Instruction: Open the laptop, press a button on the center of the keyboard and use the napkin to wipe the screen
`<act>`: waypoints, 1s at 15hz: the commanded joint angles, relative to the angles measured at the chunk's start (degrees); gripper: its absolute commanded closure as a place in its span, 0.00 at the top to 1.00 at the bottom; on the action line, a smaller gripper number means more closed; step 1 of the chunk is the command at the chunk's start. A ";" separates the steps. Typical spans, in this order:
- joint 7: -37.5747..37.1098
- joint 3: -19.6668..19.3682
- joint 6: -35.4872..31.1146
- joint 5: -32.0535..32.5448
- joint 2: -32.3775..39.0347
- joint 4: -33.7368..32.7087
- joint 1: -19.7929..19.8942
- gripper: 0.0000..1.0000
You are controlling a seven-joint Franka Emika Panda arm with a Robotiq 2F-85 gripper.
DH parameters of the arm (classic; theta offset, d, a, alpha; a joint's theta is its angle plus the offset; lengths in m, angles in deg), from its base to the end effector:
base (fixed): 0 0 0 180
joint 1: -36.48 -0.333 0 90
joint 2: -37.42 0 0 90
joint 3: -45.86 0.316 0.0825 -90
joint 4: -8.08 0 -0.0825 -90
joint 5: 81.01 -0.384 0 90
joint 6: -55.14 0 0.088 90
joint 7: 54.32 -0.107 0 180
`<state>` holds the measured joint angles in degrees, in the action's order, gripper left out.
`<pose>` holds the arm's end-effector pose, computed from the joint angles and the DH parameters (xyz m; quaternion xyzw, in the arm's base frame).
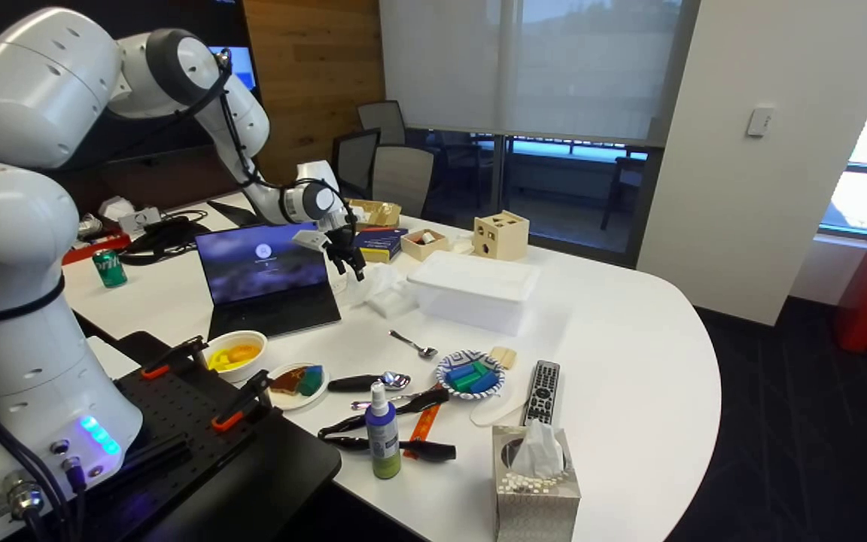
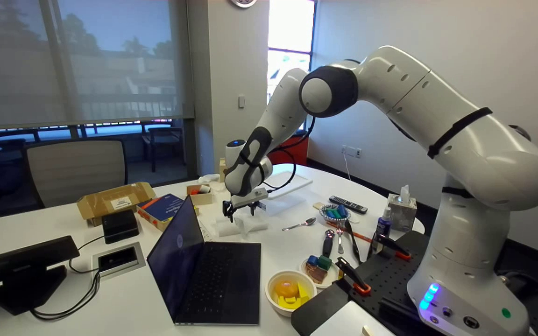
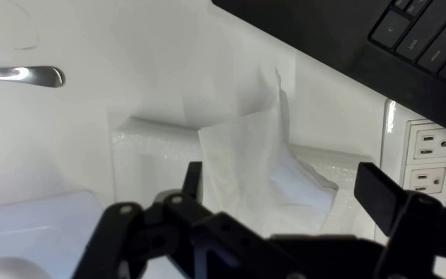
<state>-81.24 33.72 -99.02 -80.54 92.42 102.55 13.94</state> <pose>0.6594 0.1354 0.0695 0.9908 -0.0914 0.0746 0.0658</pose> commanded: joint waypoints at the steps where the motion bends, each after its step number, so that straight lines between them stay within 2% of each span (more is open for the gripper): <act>1: -3.79 -2.00 1.53 1.50 4.60 -5.77 -0.82 1.00; 2: -4.06 -2.13 2.03 1.36 5.51 -6.96 -0.69 1.00; 3: -4.27 -2.29 2.24 1.31 6.41 -8.03 -0.64 0.75; 4: -4.31 -2.52 2.41 1.36 7.12 -8.90 -0.72 0.74; 5: -4.37 -2.64 2.38 1.32 7.71 -9.62 -0.69 0.68; 10: -4.99 -3.01 2.22 1.19 9.79 -12.24 -0.98 0.27; 13: -5.13 -2.80 1.29 0.85 9.21 -11.09 -1.05 0.04; 15: -4.55 -1.93 -0.21 0.30 7.09 -8.02 -0.59 0.00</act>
<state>-84.05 31.58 -98.69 -80.21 101.69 91.96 13.45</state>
